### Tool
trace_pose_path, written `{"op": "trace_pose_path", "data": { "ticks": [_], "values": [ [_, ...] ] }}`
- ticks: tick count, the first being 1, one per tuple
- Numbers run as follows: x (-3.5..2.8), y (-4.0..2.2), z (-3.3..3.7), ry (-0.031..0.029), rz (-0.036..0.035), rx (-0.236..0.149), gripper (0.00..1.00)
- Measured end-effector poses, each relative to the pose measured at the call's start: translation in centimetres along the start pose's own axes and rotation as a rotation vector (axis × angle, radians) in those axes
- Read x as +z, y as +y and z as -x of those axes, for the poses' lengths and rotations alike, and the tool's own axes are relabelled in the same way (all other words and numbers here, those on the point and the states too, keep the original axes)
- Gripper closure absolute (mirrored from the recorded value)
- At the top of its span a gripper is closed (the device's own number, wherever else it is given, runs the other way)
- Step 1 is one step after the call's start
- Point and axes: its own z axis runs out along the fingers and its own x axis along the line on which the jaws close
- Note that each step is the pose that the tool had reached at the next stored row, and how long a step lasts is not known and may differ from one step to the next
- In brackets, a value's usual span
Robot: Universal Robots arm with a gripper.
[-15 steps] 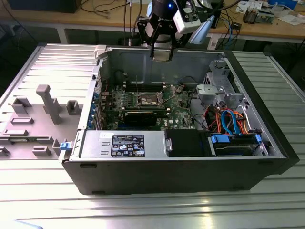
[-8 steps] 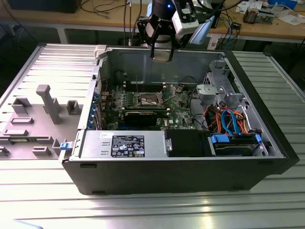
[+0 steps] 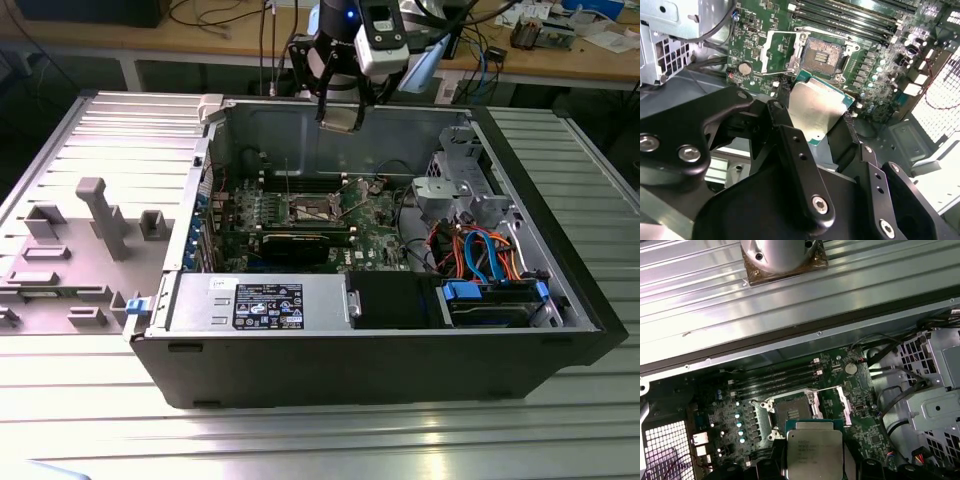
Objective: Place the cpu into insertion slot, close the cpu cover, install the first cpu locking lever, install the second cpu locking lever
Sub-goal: 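Place the cpu into insertion slot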
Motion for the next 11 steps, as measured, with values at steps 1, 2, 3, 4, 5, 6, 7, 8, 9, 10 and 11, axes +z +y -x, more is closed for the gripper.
{"op": "trace_pose_path", "data": {
  "ticks": [1,2,3,4,5,6,7,8,9,10,11],
  "values": [
    [0.02,0.00,0.00,-0.0011,0.0002,0.015,0.45],
    [0.02,0.00,0.00,-0.0013,0.0003,0.018,0.45],
    [0.02,0.00,0.00,-0.0013,0.0003,0.018,0.45],
    [0.02,0.00,0.00,-0.0013,0.0004,0.018,0.45],
    [0.02,0.00,0.00,-0.0013,0.0003,0.018,0.45],
    [0.02,0.00,0.00,-0.0013,0.0003,0.018,0.45],
    [0.02,0.00,0.00,-0.0014,0.0003,0.018,0.45],
    [0.02,0.00,0.00,-0.0013,0.0003,0.018,0.45],
    [0.02,0.00,0.00,-0.0013,0.0003,0.018,0.45],
    [0.02,0.00,0.00,-0.0013,0.0003,0.018,0.45],
    [0.03,0.00,0.00,-0.0014,0.0003,0.018,0.45]
  ]
}}
